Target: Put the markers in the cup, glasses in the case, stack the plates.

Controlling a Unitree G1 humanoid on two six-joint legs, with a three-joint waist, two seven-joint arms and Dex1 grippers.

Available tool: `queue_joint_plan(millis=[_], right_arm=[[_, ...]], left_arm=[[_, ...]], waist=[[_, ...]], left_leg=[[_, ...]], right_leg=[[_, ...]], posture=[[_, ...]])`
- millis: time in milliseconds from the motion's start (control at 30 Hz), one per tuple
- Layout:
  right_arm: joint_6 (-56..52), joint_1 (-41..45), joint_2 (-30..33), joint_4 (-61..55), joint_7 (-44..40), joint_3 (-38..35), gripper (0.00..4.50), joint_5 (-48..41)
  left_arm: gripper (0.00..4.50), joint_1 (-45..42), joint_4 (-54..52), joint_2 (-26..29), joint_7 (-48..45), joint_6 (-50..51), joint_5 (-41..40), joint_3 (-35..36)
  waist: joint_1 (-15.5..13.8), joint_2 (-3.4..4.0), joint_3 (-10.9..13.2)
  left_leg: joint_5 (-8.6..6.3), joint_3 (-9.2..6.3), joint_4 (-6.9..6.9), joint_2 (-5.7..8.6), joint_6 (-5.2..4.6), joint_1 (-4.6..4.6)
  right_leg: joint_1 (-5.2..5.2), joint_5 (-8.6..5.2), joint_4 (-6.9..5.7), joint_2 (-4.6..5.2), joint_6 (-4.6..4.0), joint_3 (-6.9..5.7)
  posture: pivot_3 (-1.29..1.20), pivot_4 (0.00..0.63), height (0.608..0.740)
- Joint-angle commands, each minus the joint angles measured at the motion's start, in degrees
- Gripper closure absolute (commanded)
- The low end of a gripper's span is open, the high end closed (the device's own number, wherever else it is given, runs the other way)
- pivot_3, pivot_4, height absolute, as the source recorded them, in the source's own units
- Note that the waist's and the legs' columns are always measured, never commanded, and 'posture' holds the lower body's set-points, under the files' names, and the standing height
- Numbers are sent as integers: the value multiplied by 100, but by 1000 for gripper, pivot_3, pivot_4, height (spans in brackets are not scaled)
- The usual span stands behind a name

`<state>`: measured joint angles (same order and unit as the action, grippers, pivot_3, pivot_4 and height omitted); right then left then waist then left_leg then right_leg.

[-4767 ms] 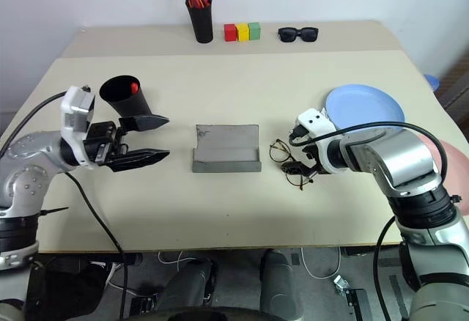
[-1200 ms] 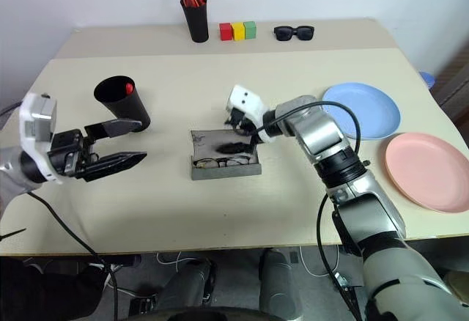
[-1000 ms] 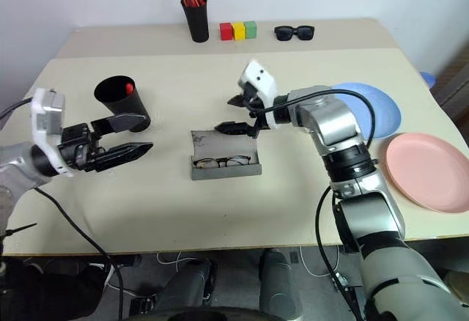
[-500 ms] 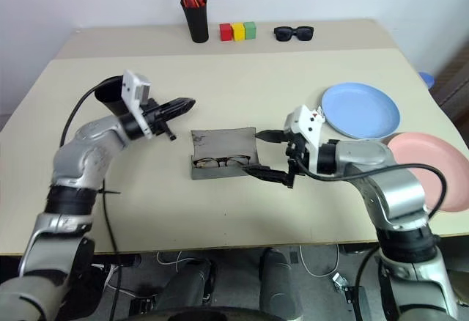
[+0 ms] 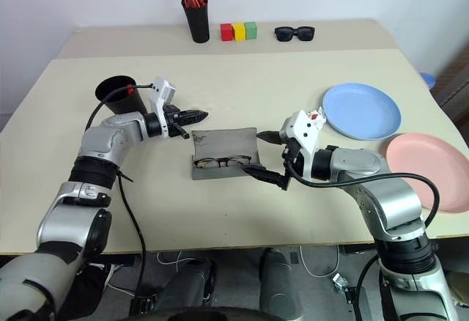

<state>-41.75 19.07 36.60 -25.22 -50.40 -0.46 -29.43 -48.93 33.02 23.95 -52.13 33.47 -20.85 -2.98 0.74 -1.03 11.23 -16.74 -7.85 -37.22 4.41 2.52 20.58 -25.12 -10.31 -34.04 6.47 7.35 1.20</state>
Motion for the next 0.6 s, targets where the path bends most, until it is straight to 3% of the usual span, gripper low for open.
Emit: queue_joint_plan(millis=[33, 600], right_arm=[[126, 71, 33, -175, 60, 5, 0, -30], [245, 269, 69, 34, 161, 121, 0, 22]], left_arm=[[4440, 22, -307, 90, -370, 276, -21, -93], [4440, 589, -1572, 379, -991, 1137, -248, -117]], waist=[[-3, 0, 0], [0, 0, 0]], left_leg=[[0, 0, 0, 0, 0, 1], [0, -2, 0, -1, 0, 1]], right_leg=[[0, 0, 0, 0, 0, -1], [-1, 0, 0, 0, 0, 0]], posture=[[0, 150, 740], [0, 150, 740]])
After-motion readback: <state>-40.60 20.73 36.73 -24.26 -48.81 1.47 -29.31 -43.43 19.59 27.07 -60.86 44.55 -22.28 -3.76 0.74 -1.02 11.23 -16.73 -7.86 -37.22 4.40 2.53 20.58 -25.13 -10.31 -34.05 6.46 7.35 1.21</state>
